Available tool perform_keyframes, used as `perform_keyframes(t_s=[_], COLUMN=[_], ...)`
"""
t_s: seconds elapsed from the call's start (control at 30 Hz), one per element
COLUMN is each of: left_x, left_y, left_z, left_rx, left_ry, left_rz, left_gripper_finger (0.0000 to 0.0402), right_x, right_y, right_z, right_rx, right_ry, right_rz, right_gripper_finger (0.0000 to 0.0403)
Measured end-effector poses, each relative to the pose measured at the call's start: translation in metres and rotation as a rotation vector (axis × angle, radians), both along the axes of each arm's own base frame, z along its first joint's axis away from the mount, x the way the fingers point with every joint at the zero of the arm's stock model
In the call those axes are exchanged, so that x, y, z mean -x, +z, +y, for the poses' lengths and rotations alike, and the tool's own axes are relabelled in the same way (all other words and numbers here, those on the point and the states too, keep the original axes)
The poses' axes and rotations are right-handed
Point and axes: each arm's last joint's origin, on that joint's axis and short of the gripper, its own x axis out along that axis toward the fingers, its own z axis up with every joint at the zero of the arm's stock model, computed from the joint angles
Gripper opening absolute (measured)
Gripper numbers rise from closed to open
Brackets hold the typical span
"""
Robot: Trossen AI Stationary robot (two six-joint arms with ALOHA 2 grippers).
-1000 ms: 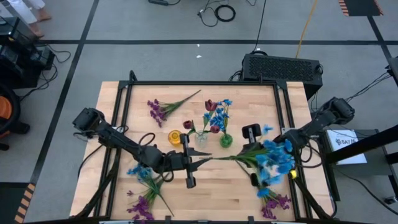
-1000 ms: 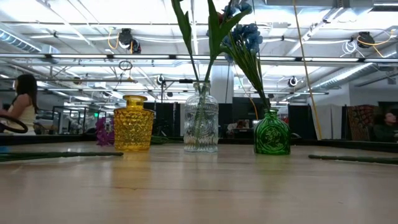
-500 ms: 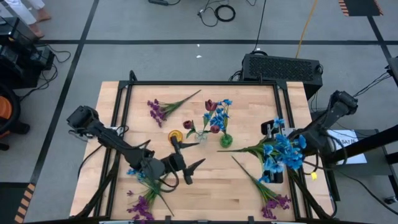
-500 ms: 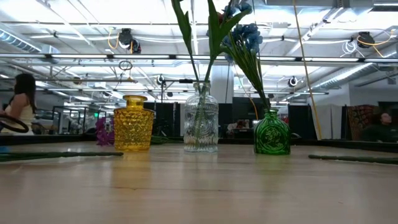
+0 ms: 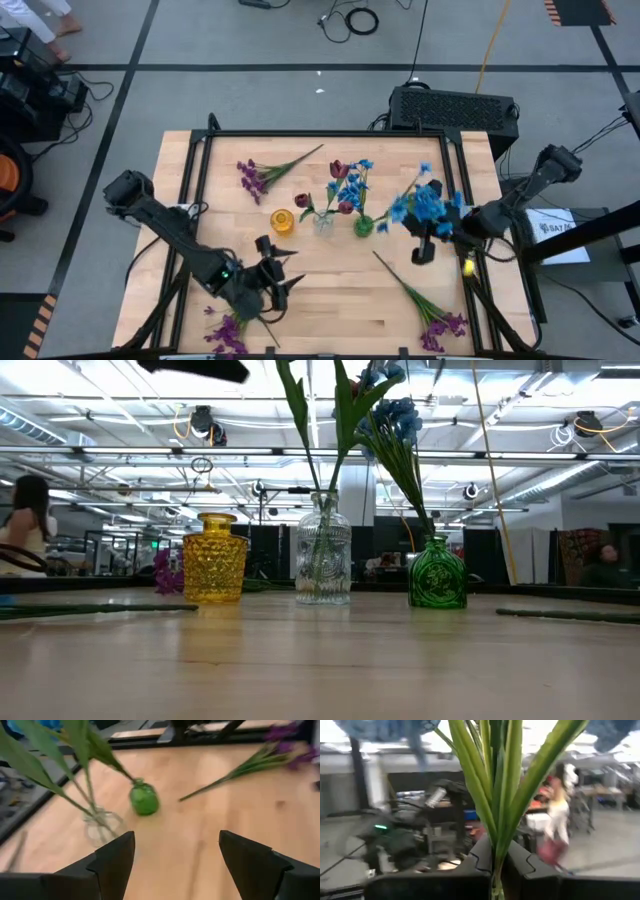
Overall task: Sort flowers into vase by color
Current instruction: Put the right blue flowers into the green vase
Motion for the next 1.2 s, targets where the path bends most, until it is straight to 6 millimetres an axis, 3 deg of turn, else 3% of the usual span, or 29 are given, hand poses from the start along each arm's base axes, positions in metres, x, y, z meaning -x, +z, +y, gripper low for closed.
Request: perform_keyframes(t_s=[0.23, 0.5, 1.2], left_x=[0.013, 0.01, 0.006], left_y=[0.0, -0.016, -0.025], left_z=[-0.016, -0.023, -0.024], left_rx=[0.034, 0.003, 0.01], left_ry=[-0.047, -0.054, -0.036], left_rz=[-0.008, 0.027, 0.037], left_gripper_finger=[0.0292, 0.0292, 0.0292], right_x=[0.005, 0.006, -0.001], right_y=[-0.045, -0.071, -0.093], right_z=[-0.031, -0.043, -0.05], right_rx=[-0.155, -0.247, -0.281], right_ry=[-0.1, -0.14, -0.205], right_rz=[0.008, 0.005, 0.112], right_gripper_finger=[0.0005, 0.0006, 0.0006])
